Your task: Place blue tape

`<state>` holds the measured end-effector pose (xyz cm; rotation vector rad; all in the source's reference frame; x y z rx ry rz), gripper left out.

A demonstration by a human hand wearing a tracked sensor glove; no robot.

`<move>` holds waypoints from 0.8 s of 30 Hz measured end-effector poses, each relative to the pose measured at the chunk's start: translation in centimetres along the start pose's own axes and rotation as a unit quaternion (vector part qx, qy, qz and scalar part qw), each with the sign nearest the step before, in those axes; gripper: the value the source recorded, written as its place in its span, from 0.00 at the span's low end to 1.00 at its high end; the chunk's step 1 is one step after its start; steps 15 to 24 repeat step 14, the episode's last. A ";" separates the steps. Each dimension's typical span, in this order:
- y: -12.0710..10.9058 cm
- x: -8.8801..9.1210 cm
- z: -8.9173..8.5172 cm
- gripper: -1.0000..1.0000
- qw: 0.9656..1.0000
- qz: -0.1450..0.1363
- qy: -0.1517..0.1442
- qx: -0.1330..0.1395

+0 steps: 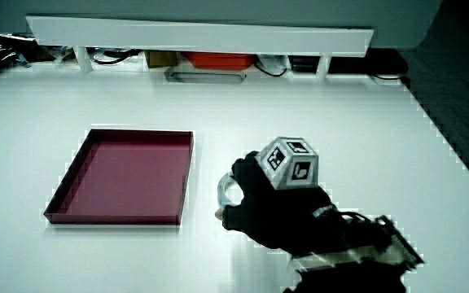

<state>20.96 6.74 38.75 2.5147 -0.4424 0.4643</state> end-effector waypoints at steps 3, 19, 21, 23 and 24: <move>-1.5 -1.0 1.6 0.00 1.000 0.009 0.001 0.008; -2.9 -3.4 3.4 0.00 1.000 0.002 -0.015 -0.026; -2.9 -3.4 3.4 0.00 1.000 0.002 -0.015 -0.026; -2.9 -3.4 3.4 0.00 1.000 0.002 -0.015 -0.026; -2.9 -3.4 3.4 0.00 1.000 0.002 -0.015 -0.026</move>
